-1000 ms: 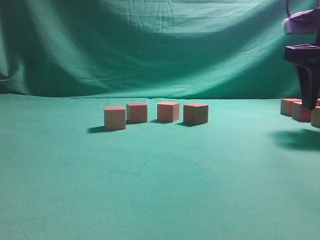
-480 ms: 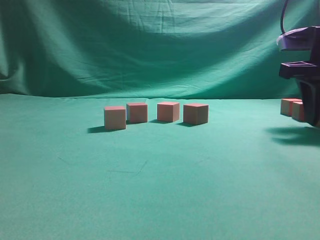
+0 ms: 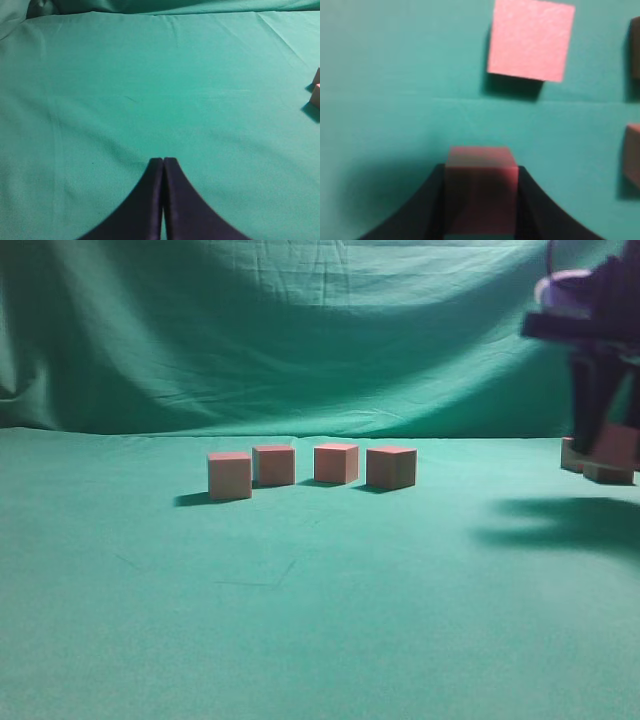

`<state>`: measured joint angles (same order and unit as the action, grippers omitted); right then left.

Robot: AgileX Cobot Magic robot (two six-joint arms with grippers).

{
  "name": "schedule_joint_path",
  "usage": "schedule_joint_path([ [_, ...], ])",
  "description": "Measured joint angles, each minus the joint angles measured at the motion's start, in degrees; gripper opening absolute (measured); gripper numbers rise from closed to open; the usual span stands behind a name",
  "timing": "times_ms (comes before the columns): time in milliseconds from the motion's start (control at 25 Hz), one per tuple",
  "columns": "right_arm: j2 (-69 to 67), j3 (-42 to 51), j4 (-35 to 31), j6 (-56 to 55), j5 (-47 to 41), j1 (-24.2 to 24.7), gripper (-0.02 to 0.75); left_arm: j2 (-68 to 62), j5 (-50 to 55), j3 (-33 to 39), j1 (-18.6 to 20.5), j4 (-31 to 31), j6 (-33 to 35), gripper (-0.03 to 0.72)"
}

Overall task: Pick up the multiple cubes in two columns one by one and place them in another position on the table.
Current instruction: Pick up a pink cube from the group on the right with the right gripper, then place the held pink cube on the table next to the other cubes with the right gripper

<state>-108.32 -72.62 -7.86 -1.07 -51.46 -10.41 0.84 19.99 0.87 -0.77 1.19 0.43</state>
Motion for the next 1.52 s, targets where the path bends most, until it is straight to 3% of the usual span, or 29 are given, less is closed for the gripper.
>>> schedule_joint_path([
  [80,1.51,-2.26,-7.89,3.88,-4.34,-2.58,0.264,0.00,0.00,0.00,0.00,0.00,0.00,0.000],
  [200,3.90,-4.13,-9.90,7.07,-6.75,-8.37,0.264,0.00,0.00,0.00,0.00,0.00,0.00,0.000],
  [560,6.26,-4.95,-9.46,7.55,-6.51,-30.43,0.264,0.00,0.00,0.00,0.00,0.00,0.00,0.000],
  [760,6.26,-5.06,-1.92,7.32,-2.29,-38.45,0.264,0.00,0.00,0.00,0.00,0.00,0.00,0.000],
  [1160,-2.05,-15.02,6.07,1.95,-1.20,-39.77,0.264,0.00,0.00,0.00,0.00,0.00,0.00,0.000],
  [1520,-13.77,-27.42,10.28,-5.88,-8.98,-39.77,0.264,0.00,0.00,0.00,0.00,0.00,0.00,0.000],
])
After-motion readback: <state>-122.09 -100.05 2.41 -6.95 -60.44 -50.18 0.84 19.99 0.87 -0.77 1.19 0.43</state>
